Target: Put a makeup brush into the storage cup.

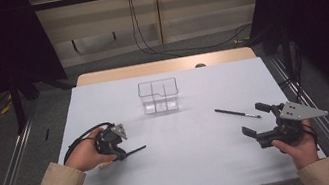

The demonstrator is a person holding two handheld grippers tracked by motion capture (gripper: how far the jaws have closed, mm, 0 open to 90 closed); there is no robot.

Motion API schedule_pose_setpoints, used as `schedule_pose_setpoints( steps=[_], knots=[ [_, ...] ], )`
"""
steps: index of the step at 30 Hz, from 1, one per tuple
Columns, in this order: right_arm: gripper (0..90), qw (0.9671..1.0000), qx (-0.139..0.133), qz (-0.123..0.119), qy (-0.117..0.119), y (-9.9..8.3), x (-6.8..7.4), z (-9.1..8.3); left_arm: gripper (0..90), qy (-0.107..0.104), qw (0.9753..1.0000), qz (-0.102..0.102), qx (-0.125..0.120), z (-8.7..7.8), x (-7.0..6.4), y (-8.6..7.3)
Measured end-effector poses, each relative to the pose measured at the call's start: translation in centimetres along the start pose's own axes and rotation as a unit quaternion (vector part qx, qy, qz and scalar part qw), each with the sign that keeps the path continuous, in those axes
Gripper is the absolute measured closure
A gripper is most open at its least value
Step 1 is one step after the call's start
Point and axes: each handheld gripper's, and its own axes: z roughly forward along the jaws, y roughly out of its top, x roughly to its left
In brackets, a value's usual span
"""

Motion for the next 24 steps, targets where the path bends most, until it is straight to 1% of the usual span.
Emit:
schedule_pose_setpoints(
  steps=[1, 3, 5, 6, 7, 8, 9, 11, 13, 14, 16, 17, 19, 22, 24],
  knots=[
    [2.4, 1.0000, 0.000, 0.001, 0.000, 0.0, 0.0, 0.0, 76.6, 0.000, 1.0000, 0.005, 0.007, -0.1, 0.1, -0.1],
    [2.4, 1.0000, 0.001, 0.001, 0.000, 0.0, 0.0, -0.1, 76.6, 0.003, 0.9999, -0.001, 0.010, -0.3, 0.1, -0.5],
    [2.4, 1.0000, 0.000, 0.001, 0.000, 0.0, 0.0, -0.1, 77.3, 0.004, 0.9998, -0.015, 0.010, -0.5, 0.1, -1.1],
    [2.4, 1.0000, 0.000, 0.000, -0.001, 0.0, 0.0, -0.1, 77.4, 0.001, 0.9998, -0.009, 0.017, -0.6, 0.2, -1.3],
    [2.5, 1.0000, 0.000, 0.000, -0.001, 0.0, 0.0, 0.0, 77.4, 0.003, 0.9997, -0.020, 0.012, -0.6, 0.0, -1.5],
    [2.4, 1.0000, 0.000, 0.000, 0.000, 0.0, 0.0, 0.0, 77.3, 0.003, 0.9997, -0.014, 0.020, -0.7, 0.1, -1.6],
    [2.4, 1.0000, 0.001, 0.000, 0.001, 0.0, 0.0, 0.0, 77.4, 0.003, 0.9996, -0.020, 0.018, -0.7, -0.1, -1.7],
    [2.4, 1.0000, 0.002, 0.001, 0.001, 0.0, 0.1, 0.1, 77.4, 0.004, 0.9995, -0.023, 0.023, -0.7, -0.1, -1.7],
    [2.4, 1.0000, 0.003, 0.000, 0.002, 0.0, 0.1, 0.1, 77.4, 0.006, 0.9993, -0.021, 0.029, -0.7, -0.1, -1.6],
    [2.4, 1.0000, 0.002, 0.000, 0.002, 0.0, 0.1, 0.1, 77.3, 0.005, 0.9990, -0.031, 0.031, -0.6, -0.2, -1.5],
    [2.4, 1.0000, 0.003, 0.000, 0.003, 0.0, 0.1, 0.2, 77.4, 0.009, 0.9987, -0.035, 0.037, -0.5, -0.2, -1.3],
    [2.4, 1.0000, 0.004, -0.001, 0.003, 0.0, 0.1, 0.2, 77.4, 0.010, 0.9987, -0.031, 0.040, -0.5, -0.2, -1.3],
    [2.6, 1.0000, 0.004, -0.001, 0.002, -0.1, 0.1, 0.2, 77.2, 0.010, 0.9988, -0.027, 0.039, -0.5, -0.2, -1.3],
    [2.6, 1.0000, 0.005, 0.000, 0.002, -0.1, 0.0, 0.2, 76.9, 0.011, 0.9991, -0.014, 0.039, -0.5, -0.3, -1.4],
    [2.6, 1.0000, 0.004, 0.000, 0.002, -0.1, 0.1, 0.2, 76.9, 0.014, 0.9991, -0.011, 0.039, -0.4, -0.3, -1.4]
  ],
)
